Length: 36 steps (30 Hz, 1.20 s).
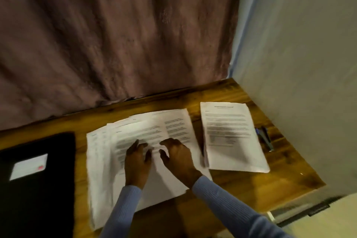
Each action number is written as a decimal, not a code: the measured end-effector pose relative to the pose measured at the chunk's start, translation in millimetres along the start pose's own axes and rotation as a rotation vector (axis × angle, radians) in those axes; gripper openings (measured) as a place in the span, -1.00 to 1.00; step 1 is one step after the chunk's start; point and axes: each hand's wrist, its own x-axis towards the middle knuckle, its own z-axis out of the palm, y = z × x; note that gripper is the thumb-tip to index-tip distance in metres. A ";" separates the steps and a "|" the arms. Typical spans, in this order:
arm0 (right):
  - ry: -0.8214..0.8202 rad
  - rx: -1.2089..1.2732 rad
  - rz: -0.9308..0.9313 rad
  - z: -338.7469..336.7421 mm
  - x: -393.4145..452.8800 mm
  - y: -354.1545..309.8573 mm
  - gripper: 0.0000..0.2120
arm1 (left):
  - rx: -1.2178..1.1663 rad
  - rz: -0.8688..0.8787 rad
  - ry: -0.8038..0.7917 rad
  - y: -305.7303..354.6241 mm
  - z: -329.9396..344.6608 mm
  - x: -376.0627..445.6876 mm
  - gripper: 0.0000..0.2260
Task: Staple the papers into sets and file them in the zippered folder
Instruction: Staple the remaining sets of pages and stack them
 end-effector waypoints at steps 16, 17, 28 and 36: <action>-0.216 -0.128 -0.163 93.8 -49.0 -45.7 -0.62 | 0.242 -0.033 -0.316 -101.3 -50.8 -51.1 -0.45; -0.220 -0.127 -0.166 93.3 -49.6 -45.1 -0.66 | 0.228 -0.040 -0.316 -100.5 -51.3 -50.9 -0.46; -0.233 -0.151 -0.195 91.3 -57.9 -38.3 -0.62 | 0.109 -0.074 -0.162 -87.0 -59.6 -35.6 -0.62; -0.187 -0.132 -0.238 100.1 -63.4 -30.4 -0.51 | -0.101 -0.204 -0.032 -77.3 -69.4 -32.1 -0.63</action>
